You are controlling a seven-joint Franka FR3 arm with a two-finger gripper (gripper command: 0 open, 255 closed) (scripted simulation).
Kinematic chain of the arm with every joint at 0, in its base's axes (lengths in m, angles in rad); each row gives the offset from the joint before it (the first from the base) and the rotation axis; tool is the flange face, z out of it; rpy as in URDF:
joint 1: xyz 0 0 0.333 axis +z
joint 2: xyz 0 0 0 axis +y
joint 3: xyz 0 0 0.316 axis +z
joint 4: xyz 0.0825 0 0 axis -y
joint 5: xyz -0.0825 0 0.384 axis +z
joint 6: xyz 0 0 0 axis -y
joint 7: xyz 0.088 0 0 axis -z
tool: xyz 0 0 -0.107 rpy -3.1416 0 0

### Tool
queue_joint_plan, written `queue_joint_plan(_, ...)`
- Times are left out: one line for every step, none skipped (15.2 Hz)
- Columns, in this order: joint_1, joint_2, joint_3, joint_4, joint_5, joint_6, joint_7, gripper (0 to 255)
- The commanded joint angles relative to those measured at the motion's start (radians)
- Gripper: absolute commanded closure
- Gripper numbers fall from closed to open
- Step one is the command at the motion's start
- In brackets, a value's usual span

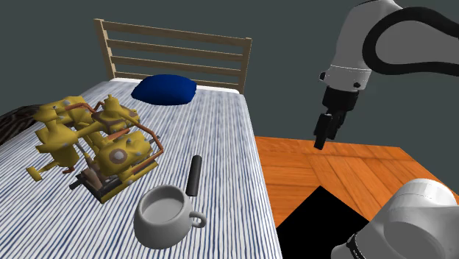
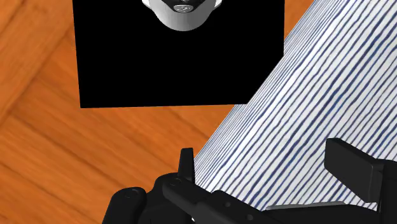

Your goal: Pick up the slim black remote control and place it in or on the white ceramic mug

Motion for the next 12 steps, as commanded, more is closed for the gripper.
queue_joint_plan(0.000, 0.000, 0.000, 0.000, 0.000, 0.000, 0.000, 0)
queue_joint_plan(0.000, 0.018, 0.022, -0.003, 0.020, 0.022, 0.034, 0)
queue_joint_plan(0.000, 0.038, 0.044, -0.005, 0.040, 0.045, 0.068, 0)
queue_joint_plan(0.000, 0.060, 0.066, -0.006, 0.058, 0.069, 0.101, 0)
queue_joint_plan(0.000, 0.083, 0.088, -0.005, 0.076, 0.092, 0.134, 0)
queue_joint_plan(-0.001, 0.108, 0.110, -0.003, 0.093, 0.116, 0.167, 0)
queue_joint_plan(-0.002, 0.134, 0.131, 0.001, 0.109, 0.141, 0.199, 0)
queue_joint_plan(-0.003, 0.162, 0.152, 0.007, 0.123, 0.165, 0.232, 0)
queue_joint_plan(-0.005, 0.191, 0.173, 0.014, 0.137, 0.190, 0.264, 0)
queue_joint_plan(-0.007, 0.221, 0.194, 0.022, 0.149, 0.215, 0.296, 0)
queue_joint_plan(-0.010, 0.253, 0.214, 0.032, 0.159, 0.239, 0.327, 0)
queue_joint_plan(-0.012, 0.286, 0.234, 0.043, 0.168, 0.264, 0.359, 0)
